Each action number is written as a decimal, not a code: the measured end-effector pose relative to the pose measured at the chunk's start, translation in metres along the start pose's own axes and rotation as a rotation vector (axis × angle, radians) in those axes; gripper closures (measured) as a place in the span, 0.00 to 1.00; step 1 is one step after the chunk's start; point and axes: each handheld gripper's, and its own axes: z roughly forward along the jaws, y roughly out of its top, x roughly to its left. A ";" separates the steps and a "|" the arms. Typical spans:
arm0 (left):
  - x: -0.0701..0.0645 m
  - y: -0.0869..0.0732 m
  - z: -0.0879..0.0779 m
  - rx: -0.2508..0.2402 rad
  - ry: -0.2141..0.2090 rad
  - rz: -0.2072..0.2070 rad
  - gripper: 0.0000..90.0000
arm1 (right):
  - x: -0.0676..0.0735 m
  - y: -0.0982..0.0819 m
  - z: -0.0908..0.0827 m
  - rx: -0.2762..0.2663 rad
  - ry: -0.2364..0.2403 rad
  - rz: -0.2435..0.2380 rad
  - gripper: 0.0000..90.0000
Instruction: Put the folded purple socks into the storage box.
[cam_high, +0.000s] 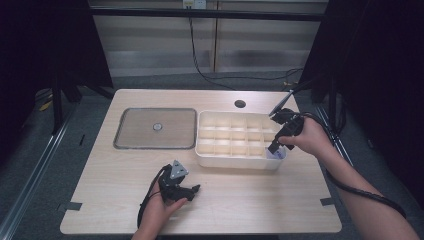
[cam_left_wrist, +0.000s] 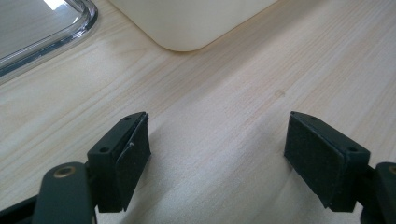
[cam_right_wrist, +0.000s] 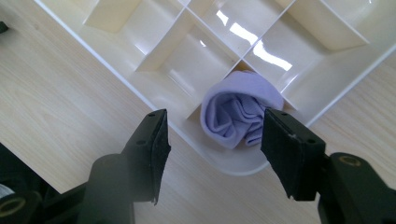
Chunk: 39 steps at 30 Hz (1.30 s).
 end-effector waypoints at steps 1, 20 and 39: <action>0.000 0.000 0.000 -0.001 -0.001 0.000 0.24 | 0.001 0.000 0.000 -0.003 0.002 -0.001 0.45; 0.001 0.000 -0.001 0.009 0.002 0.014 0.24 | 0.018 -0.012 -0.003 -0.039 0.039 -0.055 0.36; 0.001 0.000 -0.001 0.009 0.001 0.015 0.24 | 0.041 -0.025 0.008 -0.046 0.086 -0.129 0.34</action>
